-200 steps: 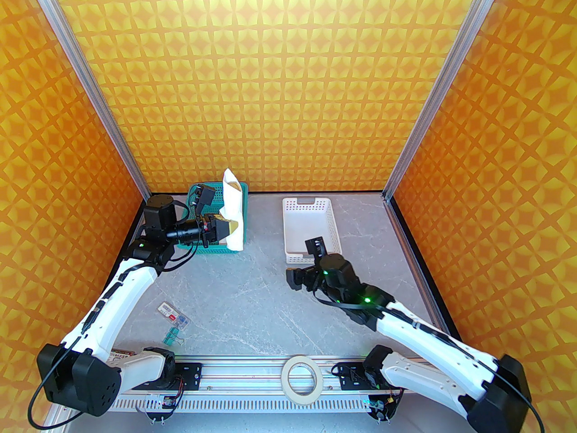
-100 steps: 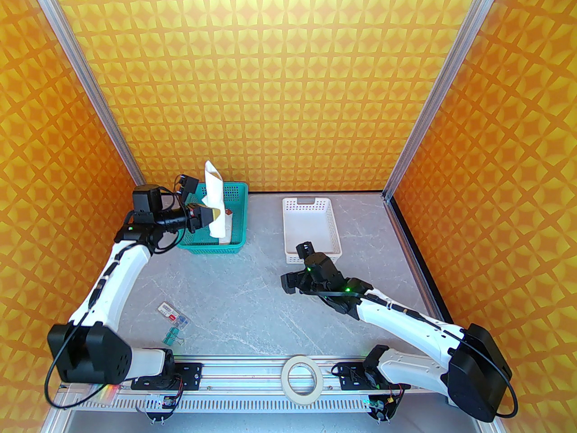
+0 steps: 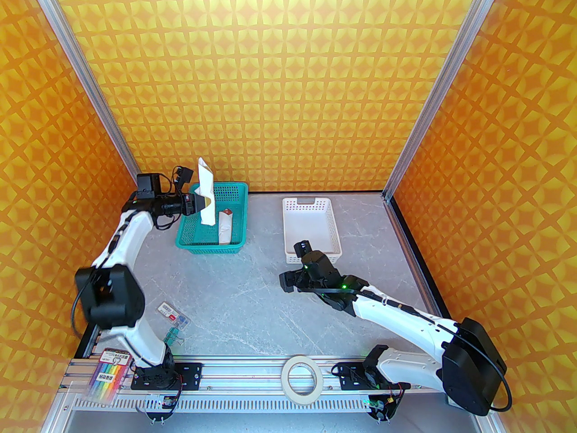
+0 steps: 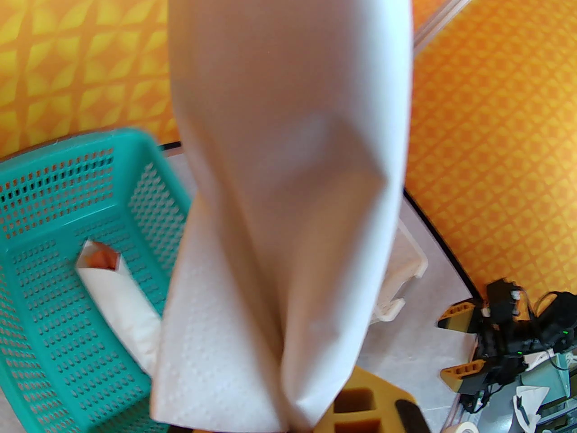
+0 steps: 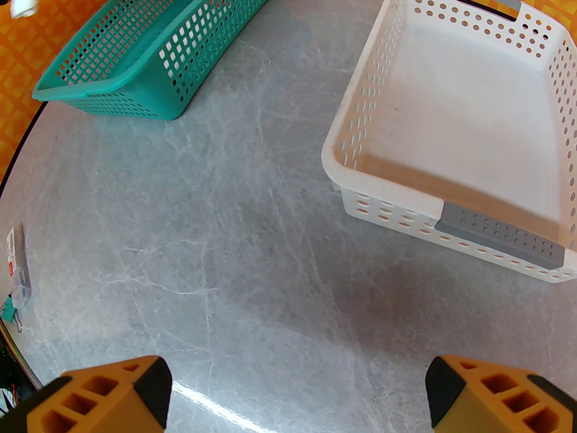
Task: Place the utensils on the paper napkin and roll it up
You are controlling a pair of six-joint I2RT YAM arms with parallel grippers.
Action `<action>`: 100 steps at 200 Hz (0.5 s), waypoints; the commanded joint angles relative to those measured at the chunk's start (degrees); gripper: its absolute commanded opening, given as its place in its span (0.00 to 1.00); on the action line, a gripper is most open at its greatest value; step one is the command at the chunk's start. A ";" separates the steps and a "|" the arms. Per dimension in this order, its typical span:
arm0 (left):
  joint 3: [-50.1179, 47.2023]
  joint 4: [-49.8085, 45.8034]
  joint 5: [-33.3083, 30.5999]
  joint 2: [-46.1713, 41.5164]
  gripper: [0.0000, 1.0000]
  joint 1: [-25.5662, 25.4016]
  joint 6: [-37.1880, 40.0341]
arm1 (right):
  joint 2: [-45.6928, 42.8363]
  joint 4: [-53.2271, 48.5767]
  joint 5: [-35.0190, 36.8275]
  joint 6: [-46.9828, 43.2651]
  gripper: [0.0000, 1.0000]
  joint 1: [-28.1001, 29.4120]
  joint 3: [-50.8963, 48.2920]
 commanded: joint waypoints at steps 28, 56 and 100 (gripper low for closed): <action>7.44 -9.64 -7.91 10.24 0.00 0.35 0.89 | 2.46 0.30 0.62 -1.05 0.99 -0.28 1.29; 10.41 -13.41 -12.85 14.94 0.00 0.20 -0.49 | 3.85 0.50 0.71 -1.27 0.99 -0.33 1.20; 13.19 -17.88 -20.94 19.80 0.00 -0.62 -5.04 | 6.23 1.00 0.80 -1.57 0.99 -0.37 1.59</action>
